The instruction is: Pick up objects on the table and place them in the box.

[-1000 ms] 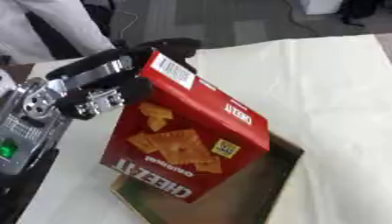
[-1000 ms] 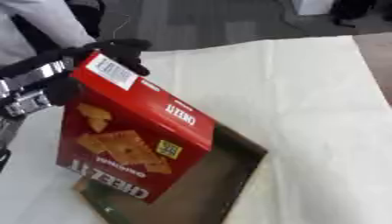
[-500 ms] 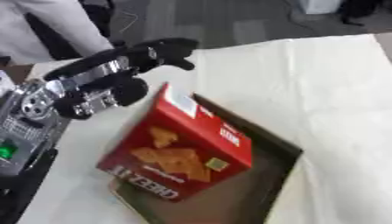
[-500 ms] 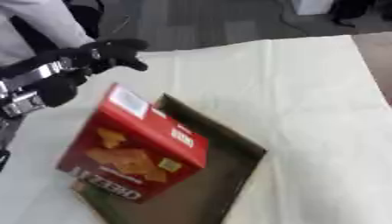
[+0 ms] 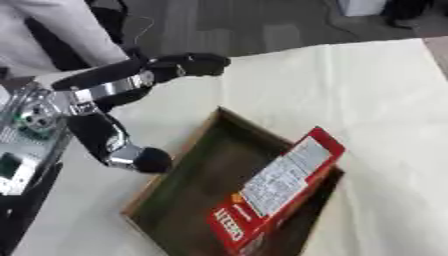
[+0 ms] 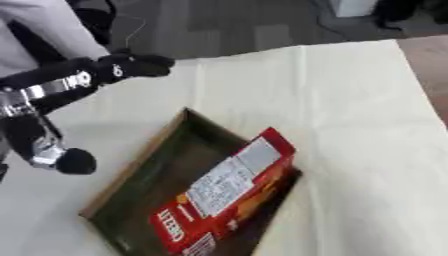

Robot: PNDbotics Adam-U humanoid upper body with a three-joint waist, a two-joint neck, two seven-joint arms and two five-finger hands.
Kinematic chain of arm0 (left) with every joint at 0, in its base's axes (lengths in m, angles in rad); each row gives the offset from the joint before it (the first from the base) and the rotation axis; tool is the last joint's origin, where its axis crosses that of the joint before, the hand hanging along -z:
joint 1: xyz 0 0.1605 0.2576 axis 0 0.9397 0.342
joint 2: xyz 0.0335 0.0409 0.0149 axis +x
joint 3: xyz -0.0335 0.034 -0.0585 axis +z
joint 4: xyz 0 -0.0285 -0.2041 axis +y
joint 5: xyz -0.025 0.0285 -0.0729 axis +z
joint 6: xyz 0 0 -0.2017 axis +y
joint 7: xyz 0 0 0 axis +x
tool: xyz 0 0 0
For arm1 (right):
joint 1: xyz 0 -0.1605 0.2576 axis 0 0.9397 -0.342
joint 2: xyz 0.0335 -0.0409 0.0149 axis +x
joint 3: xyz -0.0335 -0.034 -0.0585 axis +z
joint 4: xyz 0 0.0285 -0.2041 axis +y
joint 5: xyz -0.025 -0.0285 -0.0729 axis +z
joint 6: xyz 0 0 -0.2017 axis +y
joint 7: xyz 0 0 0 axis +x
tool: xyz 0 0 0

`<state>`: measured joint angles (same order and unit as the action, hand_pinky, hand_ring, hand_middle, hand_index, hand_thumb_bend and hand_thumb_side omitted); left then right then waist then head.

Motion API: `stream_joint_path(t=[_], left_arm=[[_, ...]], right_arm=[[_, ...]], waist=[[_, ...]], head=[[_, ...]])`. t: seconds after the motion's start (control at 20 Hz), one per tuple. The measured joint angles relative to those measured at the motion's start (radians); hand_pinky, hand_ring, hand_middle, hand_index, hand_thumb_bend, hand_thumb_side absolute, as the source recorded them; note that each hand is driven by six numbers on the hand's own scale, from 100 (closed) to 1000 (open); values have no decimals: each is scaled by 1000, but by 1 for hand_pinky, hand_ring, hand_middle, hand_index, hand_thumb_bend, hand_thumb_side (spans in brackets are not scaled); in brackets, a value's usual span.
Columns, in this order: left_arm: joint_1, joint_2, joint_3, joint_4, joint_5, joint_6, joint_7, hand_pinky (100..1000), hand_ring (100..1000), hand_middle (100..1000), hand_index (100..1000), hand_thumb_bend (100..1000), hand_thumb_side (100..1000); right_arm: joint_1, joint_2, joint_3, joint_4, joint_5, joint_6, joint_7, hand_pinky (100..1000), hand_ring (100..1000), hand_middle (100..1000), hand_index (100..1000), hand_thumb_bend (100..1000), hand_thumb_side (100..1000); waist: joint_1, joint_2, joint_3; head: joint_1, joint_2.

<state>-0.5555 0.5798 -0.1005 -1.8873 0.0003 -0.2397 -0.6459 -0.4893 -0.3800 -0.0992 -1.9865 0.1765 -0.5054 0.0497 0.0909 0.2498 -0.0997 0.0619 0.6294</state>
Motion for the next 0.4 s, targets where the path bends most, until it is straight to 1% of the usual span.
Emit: stream_joint_path(t=[0.05,0.1,0.15,0.25,0.3,0.4], left_arm=[[0,0,4,0,3,-4,37,1000,1000,1000,1000,100,1000],[0,-1,8,0,11,-10,86,1000,1000,1000,1000,100,975],[0,-1,11,-1,24,-21,143,1000,1000,1000,1000,100,957],[0,-1,14,-3,52,-50,268,1000,974,1000,1000,100,948],[0,-1,15,-5,66,-65,327,1000,959,1000,1000,100,928],[0,-2,21,-13,94,-105,464,1000,951,1000,1000,100,827]], right_arm=[[2,0,0,0,0,0,0,515,722,813,797,100,616],[3,0,0,0,0,0,0,515,722,813,797,100,616],[3,0,0,0,0,0,0,515,722,813,797,100,616],[5,0,0,0,0,0,0,515,722,813,797,100,616],[5,0,0,0,0,0,0,515,723,813,797,100,616],[5,0,0,0,0,0,0,515,723,813,797,100,616]], waist=[[0,0,0],[0,0,0],[0,0,0],[0,0,0],[0,0,0],[-1,2,1]], head=[[0,0],[0,0],[0,0],[0,0],[0,0],[0,0]])
